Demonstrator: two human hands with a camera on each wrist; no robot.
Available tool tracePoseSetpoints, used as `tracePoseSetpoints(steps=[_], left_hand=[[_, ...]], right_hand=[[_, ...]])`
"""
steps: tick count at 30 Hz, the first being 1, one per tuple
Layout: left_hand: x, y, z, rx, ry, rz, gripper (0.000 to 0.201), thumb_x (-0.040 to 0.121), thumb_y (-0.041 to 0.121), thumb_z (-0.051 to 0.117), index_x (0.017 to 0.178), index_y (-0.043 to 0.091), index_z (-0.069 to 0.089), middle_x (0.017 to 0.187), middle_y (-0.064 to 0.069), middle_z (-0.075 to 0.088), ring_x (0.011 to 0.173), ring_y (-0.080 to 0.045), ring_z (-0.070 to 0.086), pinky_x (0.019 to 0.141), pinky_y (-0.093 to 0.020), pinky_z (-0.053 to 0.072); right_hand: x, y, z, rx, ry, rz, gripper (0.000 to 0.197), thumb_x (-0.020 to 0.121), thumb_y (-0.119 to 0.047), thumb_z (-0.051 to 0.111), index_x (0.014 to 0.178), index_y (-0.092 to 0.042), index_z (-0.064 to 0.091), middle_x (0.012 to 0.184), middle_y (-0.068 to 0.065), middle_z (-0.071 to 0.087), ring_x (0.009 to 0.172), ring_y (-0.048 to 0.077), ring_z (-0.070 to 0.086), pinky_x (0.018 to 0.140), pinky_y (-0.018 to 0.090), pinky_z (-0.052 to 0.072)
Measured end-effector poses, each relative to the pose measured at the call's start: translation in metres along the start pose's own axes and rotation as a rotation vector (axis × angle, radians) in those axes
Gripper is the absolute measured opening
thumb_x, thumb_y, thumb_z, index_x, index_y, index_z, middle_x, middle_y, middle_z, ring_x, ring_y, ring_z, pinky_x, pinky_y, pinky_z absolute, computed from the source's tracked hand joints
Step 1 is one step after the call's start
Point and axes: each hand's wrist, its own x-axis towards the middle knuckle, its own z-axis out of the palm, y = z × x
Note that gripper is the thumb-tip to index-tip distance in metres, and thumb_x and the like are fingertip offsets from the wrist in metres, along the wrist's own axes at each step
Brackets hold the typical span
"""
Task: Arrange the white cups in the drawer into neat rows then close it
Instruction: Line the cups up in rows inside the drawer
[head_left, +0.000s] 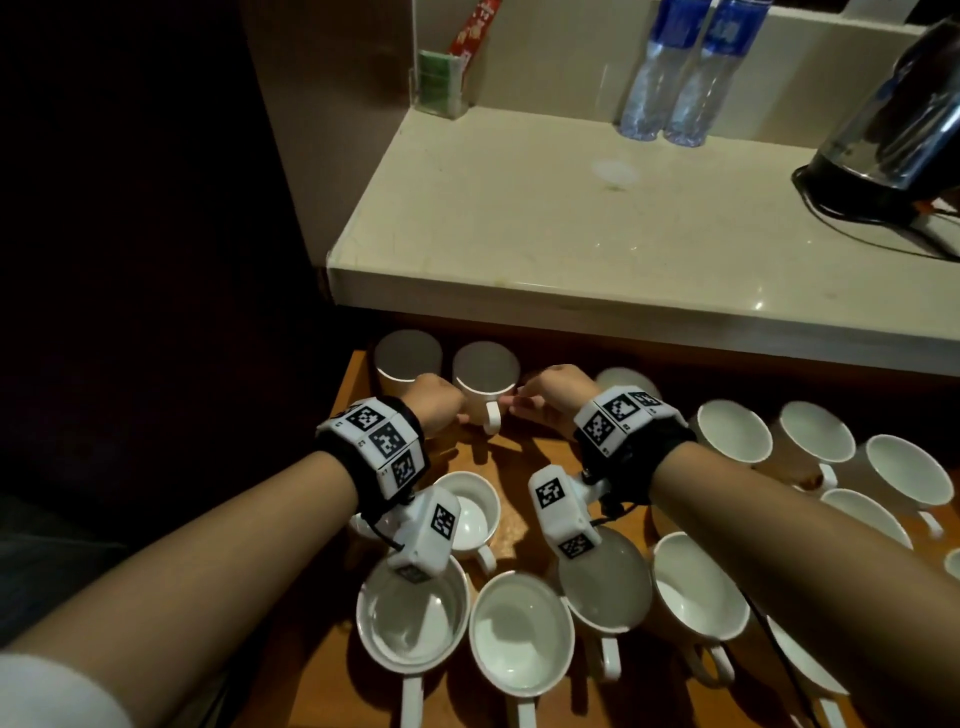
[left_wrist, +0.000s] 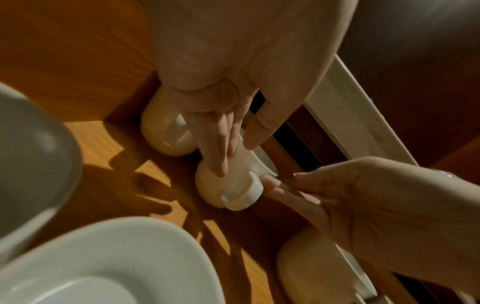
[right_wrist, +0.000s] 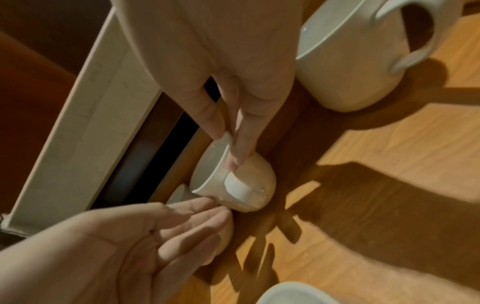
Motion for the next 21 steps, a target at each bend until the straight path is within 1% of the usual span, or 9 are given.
tracePoseSetpoints(steps=[2,5,8,10,12,14,15,17,21], left_hand=[[0.002,-0.001,-0.001,-0.025,0.005,0.009,0.022,0.086,-0.002,0.045,0.072,0.005,0.060,0.080,-0.020,0.062,0.076,-0.031,0.062,0.080,-0.045,0.052],[0.004,-0.001,-0.004,-0.036,0.012,0.017,0.021,0.085,-0.002,0.048,0.071,0.008,0.061,0.076,-0.016,0.062,0.081,-0.031,0.063,0.082,-0.042,0.052],[0.005,-0.001,-0.006,-0.048,0.025,0.025,0.020,0.083,-0.004,0.051,0.070,0.007,0.061,0.073,-0.014,0.060,0.078,-0.030,0.061,0.089,-0.044,0.051],[0.007,-0.002,-0.006,-0.055,0.032,0.025,0.020,0.085,-0.004,0.050,0.072,0.007,0.060,0.076,-0.014,0.061,0.074,-0.028,0.062,0.091,-0.048,0.052],[0.004,-0.003,-0.005,-0.035,0.024,0.031,0.019,0.087,-0.003,0.048,0.077,0.007,0.060,0.084,-0.016,0.061,0.070,-0.025,0.062,0.085,-0.044,0.055],[0.004,-0.003,-0.004,-0.010,0.029,0.045,0.016,0.089,-0.001,0.046,0.084,0.005,0.060,0.085,-0.015,0.061,0.066,-0.021,0.061,0.078,-0.041,0.054],[0.004,-0.003,-0.004,-0.003,0.029,0.052,0.015,0.090,0.000,0.046,0.088,0.004,0.061,0.083,-0.013,0.060,0.065,-0.019,0.060,0.075,-0.038,0.055],[0.003,-0.001,-0.002,0.014,0.019,0.079,0.014,0.090,-0.001,0.047,0.094,0.002,0.061,0.079,-0.011,0.060,0.064,-0.018,0.059,0.065,-0.029,0.054],[-0.001,0.006,0.011,0.059,-0.010,0.100,0.012,0.091,0.000,0.049,0.083,0.002,0.058,0.069,-0.011,0.054,0.057,-0.019,0.054,0.040,-0.015,0.046]], right_hand=[[0.005,-0.002,0.004,-0.015,0.007,0.006,0.017,0.084,0.016,0.050,0.076,0.001,0.050,0.085,0.020,0.055,0.099,0.037,0.064,0.092,0.043,0.053],[0.006,-0.003,0.007,-0.015,0.009,0.007,0.015,0.085,0.014,0.051,0.080,0.000,0.049,0.087,0.018,0.053,0.105,0.037,0.063,0.091,0.040,0.053],[0.007,-0.002,0.007,0.020,-0.003,-0.015,0.015,0.088,0.012,0.050,0.099,0.004,0.051,0.087,0.017,0.052,0.096,0.032,0.065,0.089,0.038,0.053],[0.003,-0.002,0.007,0.006,-0.031,-0.015,0.009,0.088,0.012,0.050,0.090,0.004,0.051,0.084,0.016,0.054,0.100,0.033,0.065,0.092,0.038,0.052],[0.001,-0.001,0.007,-0.008,-0.034,-0.013,0.013,0.087,0.014,0.050,0.080,0.002,0.050,0.083,0.017,0.055,0.110,0.037,0.061,0.097,0.042,0.050],[-0.002,0.000,0.006,0.019,-0.049,-0.019,0.011,0.089,0.013,0.048,0.096,0.005,0.049,0.091,0.018,0.056,0.113,0.036,0.060,0.098,0.042,0.049],[-0.003,0.001,0.006,0.021,-0.064,-0.020,0.022,0.090,0.013,0.047,0.110,0.004,0.048,0.099,0.019,0.056,0.112,0.035,0.061,0.096,0.040,0.051],[-0.007,0.002,0.005,-0.029,-0.100,-0.031,0.035,0.091,0.011,0.046,0.125,0.004,0.045,0.107,0.020,0.055,0.103,0.030,0.065,0.089,0.037,0.052],[-0.017,0.004,-0.012,-0.137,-0.107,-0.050,0.035,0.093,0.009,0.043,0.127,0.003,0.048,0.097,0.014,0.059,0.080,0.023,0.064,0.082,0.036,0.053]])
